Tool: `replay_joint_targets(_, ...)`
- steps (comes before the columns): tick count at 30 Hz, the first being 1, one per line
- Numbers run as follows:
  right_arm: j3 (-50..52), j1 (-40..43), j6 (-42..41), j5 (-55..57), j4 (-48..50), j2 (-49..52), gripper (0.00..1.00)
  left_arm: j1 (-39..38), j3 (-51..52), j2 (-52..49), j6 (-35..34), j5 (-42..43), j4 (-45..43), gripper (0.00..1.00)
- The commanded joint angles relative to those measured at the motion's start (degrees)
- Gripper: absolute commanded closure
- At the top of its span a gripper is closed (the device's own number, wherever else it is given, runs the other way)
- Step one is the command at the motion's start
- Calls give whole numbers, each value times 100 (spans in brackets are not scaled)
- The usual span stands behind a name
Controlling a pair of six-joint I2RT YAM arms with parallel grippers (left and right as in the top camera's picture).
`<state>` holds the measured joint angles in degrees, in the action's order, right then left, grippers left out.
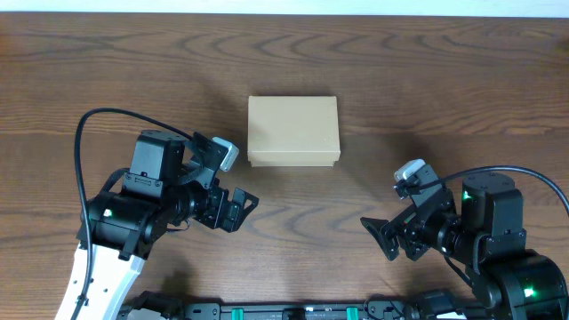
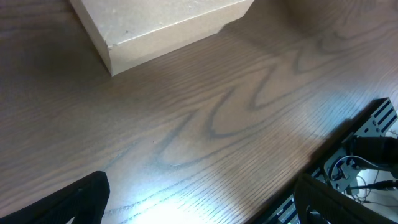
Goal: Pack container
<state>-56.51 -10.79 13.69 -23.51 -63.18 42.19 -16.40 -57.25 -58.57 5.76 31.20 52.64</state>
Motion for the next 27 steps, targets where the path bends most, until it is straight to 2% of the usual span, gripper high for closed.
replay_joint_targets(1,28,9,9,17,9,-24,1,87,-17,238,-63,-361,107,5)
replay_joint_targets(5,28,9,9,17,9,-24,1,304,20,802,-59,-1049,236,5)
replay_joint_targets(9,28,9,9,17,9,-24,1,656,437,1805,107,-1635,-164,5)
replay_joint_targets(12,28,9,9,17,9,-24,1,1023,1119,2643,350,-1681,-778,5)
replay_joint_targets(19,28,9,9,17,9,-24,1,1722,3071,4240,302,-1620,-1982,4)
replay_joint_targets(27,28,9,9,17,9,-24,1,2068,4638,5257,15,-1620,-2916,5)
